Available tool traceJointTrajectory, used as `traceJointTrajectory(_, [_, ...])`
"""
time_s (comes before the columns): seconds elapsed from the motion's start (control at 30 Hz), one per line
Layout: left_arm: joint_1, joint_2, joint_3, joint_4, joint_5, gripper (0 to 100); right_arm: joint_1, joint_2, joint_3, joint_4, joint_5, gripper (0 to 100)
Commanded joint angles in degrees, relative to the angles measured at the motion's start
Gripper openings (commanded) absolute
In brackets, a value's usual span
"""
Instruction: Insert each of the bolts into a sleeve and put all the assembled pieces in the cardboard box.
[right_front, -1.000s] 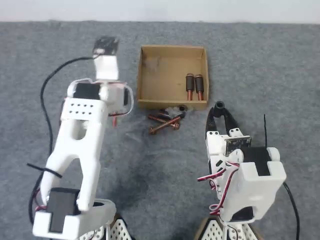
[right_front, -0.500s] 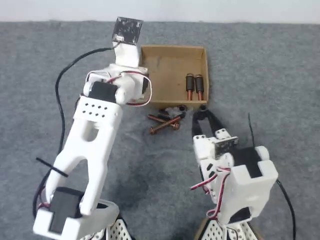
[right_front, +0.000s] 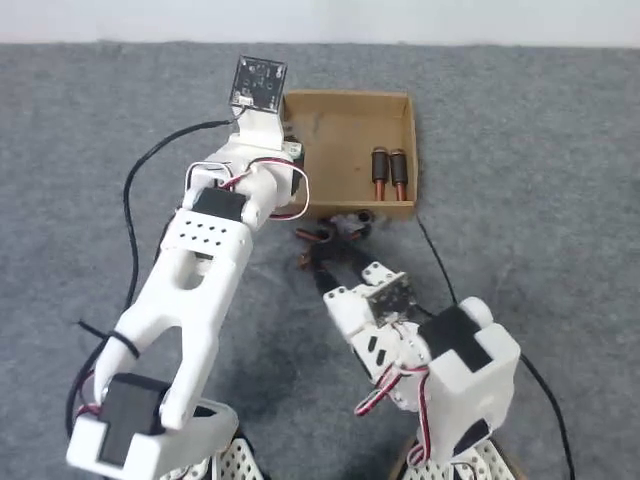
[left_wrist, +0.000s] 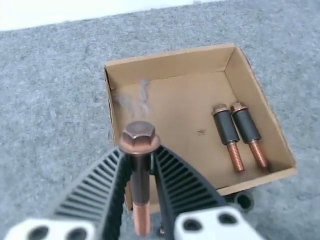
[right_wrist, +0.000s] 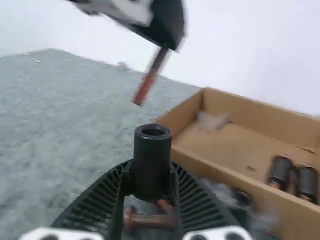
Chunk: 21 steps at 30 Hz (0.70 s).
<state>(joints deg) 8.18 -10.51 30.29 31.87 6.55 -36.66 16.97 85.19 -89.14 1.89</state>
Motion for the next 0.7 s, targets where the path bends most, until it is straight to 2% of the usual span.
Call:
traceJointTrajectory(0.0, [-0.09,-4.13,-1.36,-2.29,3.78,1,-2.15,-3.47,-2.73,2.15,-0.18,0.7])
traceJointTrajectory(0.13, [-0.09,-4.13,-0.22,-5.01,6.95,1,-2.15,-3.47,-2.73,2.68,-0.18,0.7])
traceJointTrajectory(0.5, [0.53,-4.13,8.4,-18.46,6.95,1,-2.07,-3.38,-2.73,2.77,-0.18,0.7])
traceJointTrajectory(0.67, [0.79,-6.15,10.68,-19.43,7.03,1,-2.07,-3.47,-3.43,5.85,-0.18,0.7])
